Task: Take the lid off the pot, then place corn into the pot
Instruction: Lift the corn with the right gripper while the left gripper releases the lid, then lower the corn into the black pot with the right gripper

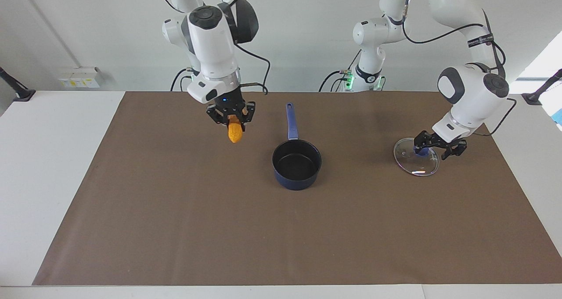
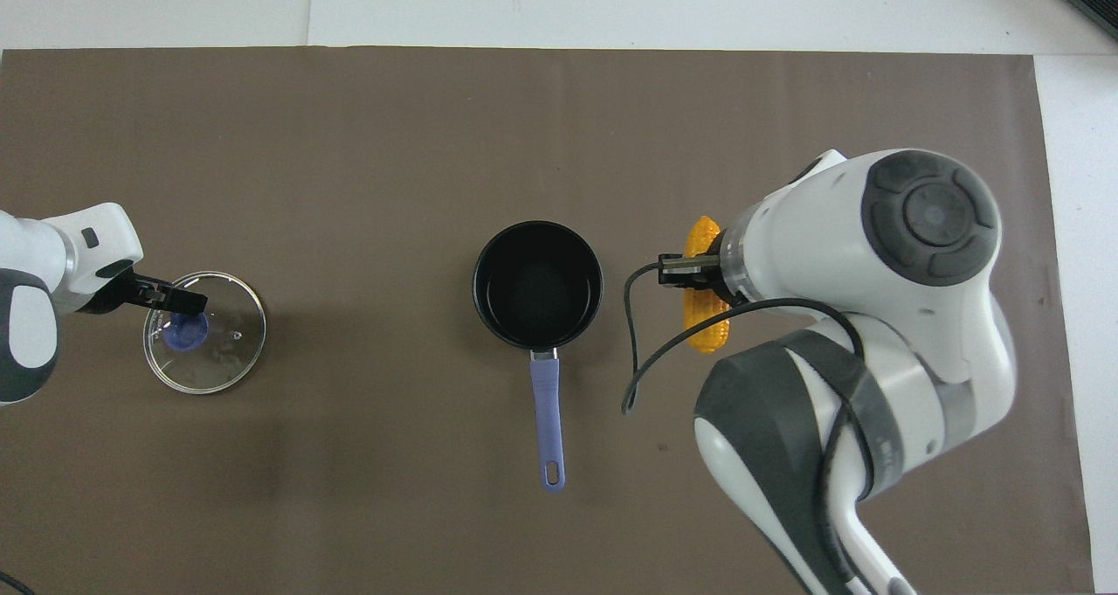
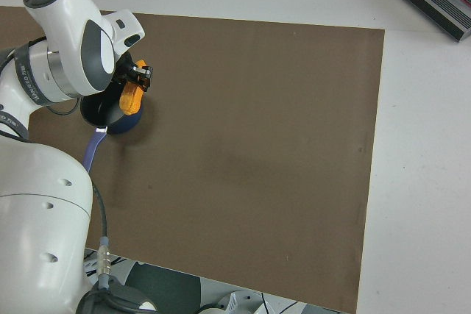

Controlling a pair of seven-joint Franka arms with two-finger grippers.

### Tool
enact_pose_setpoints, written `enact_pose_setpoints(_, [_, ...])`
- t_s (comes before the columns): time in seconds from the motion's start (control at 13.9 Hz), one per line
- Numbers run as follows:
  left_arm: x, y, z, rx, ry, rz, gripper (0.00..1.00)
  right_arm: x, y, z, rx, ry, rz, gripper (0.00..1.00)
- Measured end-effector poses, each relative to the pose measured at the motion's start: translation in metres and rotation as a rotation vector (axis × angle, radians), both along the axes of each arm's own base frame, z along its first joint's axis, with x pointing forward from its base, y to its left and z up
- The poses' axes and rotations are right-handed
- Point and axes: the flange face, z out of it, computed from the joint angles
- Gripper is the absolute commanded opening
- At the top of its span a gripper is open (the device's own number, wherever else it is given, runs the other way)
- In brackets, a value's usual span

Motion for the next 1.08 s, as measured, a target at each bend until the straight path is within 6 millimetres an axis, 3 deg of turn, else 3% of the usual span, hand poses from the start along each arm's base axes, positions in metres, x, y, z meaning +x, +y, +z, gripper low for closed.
enact_pose_setpoints(0.14, [0.007, -0.002, 0.020, -0.004, 0.016, 0.017, 1.00, -0.001, 0.045, -0.008, 0.012, 0.012, -0.039, 0.00])
enact_pose_setpoints(0.36, [0.020, -0.022, 0.060, -0.007, 0.027, 0.129, 1.00, 0.010, 0.088, -0.036, 0.015, 0.035, -0.059, 0.00])
enact_pose_setpoints(0.65, [0.023, -0.060, 0.091, -0.008, 0.022, 0.247, 1.00, 0.028, 0.124, -0.066, 0.028, 0.037, -0.044, 0.00])
enact_pose_setpoints(0.86, [0.022, -0.068, 0.099, -0.008, 0.018, 0.298, 1.00, 0.025, 0.156, -0.101, 0.040, 0.030, -0.021, 0.00])
enact_pose_setpoints(1.08, [0.014, -0.077, 0.120, 0.011, 0.028, 0.359, 1.00, 0.027, 0.169, -0.135, 0.025, 0.024, -0.005, 0.00])
